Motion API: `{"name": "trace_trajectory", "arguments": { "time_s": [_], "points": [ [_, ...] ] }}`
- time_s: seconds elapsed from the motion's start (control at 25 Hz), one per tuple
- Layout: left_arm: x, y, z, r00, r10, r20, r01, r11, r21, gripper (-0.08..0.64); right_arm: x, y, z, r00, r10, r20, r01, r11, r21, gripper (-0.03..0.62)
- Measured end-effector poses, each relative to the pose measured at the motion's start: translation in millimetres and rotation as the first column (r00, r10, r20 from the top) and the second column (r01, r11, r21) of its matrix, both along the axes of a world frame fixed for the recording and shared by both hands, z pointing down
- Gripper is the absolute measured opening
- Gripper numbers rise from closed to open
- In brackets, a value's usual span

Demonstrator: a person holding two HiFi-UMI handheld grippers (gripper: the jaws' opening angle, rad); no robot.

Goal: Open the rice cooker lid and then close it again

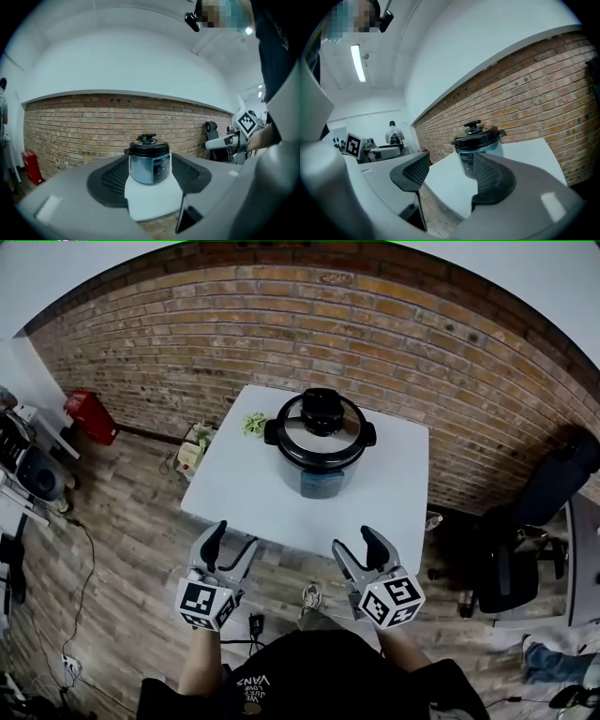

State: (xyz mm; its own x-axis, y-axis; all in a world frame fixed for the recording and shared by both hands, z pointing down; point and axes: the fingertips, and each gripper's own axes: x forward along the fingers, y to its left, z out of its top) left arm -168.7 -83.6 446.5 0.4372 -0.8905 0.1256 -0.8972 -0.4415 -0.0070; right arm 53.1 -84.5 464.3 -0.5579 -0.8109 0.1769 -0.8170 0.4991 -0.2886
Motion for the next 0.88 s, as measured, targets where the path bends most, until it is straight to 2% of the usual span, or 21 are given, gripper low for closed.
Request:
{"name": "trace_trajectory", "arguments": {
  "time_s": [0.08,0.28,0.64,0.88],
  "points": [
    [-5,22,6,1.0,-0.021,0.009,0.021,1.0,-0.007,0.271,-6,15,3,1.0,-0.016,-0.012,0.016,1.0,-0.002,0.278],
    [-12,68,15,0.998,-0.059,0.01,0.059,0.998,-0.015,0.169,-15,51,12,0.999,-0.046,-0.024,0.046,0.999,-0.011,0.211],
    [-18,122,33,0.992,-0.118,0.039,0.12,0.992,-0.041,0.033,-19,96,28,0.997,-0.063,-0.041,0.062,0.998,-0.024,0.108],
    [-12,144,46,0.993,-0.112,0.043,0.114,0.992,-0.061,0.002,-16,113,42,0.997,-0.058,-0.059,0.056,0.997,-0.046,0.01]
  ]
}}
